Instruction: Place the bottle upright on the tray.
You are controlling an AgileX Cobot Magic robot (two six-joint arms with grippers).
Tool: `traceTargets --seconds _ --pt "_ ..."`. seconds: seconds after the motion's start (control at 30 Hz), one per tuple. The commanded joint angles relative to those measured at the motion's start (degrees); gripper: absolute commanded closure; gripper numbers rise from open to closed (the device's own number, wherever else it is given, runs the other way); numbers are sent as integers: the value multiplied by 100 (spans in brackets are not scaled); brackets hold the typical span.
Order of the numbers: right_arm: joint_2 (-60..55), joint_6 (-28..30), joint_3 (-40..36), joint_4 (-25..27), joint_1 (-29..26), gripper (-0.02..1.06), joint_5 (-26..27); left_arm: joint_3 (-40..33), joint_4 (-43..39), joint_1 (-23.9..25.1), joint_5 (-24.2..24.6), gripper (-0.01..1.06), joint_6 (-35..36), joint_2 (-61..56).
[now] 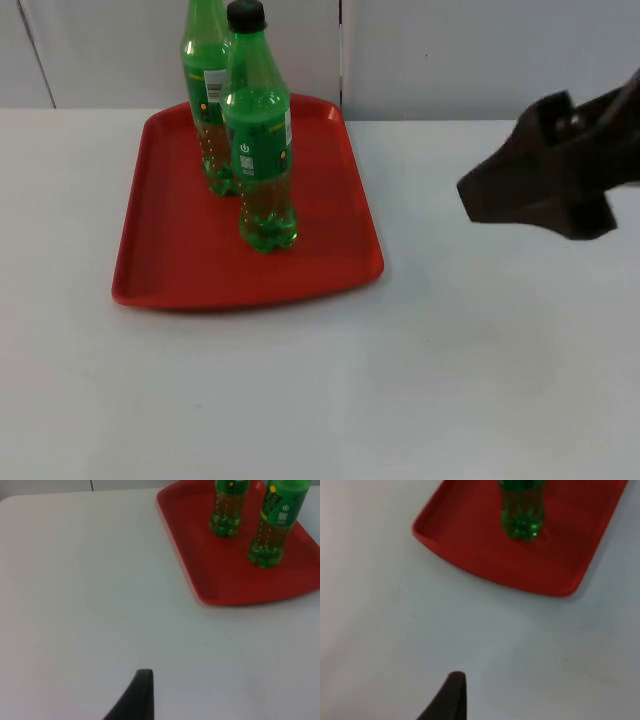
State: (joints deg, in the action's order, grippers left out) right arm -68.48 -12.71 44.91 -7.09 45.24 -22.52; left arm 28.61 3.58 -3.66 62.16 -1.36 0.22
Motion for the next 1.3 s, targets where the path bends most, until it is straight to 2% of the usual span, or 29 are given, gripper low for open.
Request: traceTargets --seconds 0.0,0.1,0.33,0.5,0.73,1.1,1.27 --pt "320 73 -28 -21 184 -1 -201 -25 49 -30 -67 0 37 -22" --pt "785 73 -137 -21 346 -1 -237 -25 49 -30 -67 0 37 -22" --pt "1604 73 -352 -6 346 -1 -275 -25 49 -30 -67 0 37 -22" --pt "2305 73 -466 -6 346 -1 -585 -25 49 -30 -67 0 37 -22" --pt "2997 73 -736 -6 346 -1 -702 -25 49 -30 -67 0 37 -22" --pt "4127 73 -847 -6 346 -1 -1534 -25 49 -30 -67 0 37 -22" --pt "4761 301 -847 -6 346 -1 -1906 -25 49 -30 -67 0 37 -22"
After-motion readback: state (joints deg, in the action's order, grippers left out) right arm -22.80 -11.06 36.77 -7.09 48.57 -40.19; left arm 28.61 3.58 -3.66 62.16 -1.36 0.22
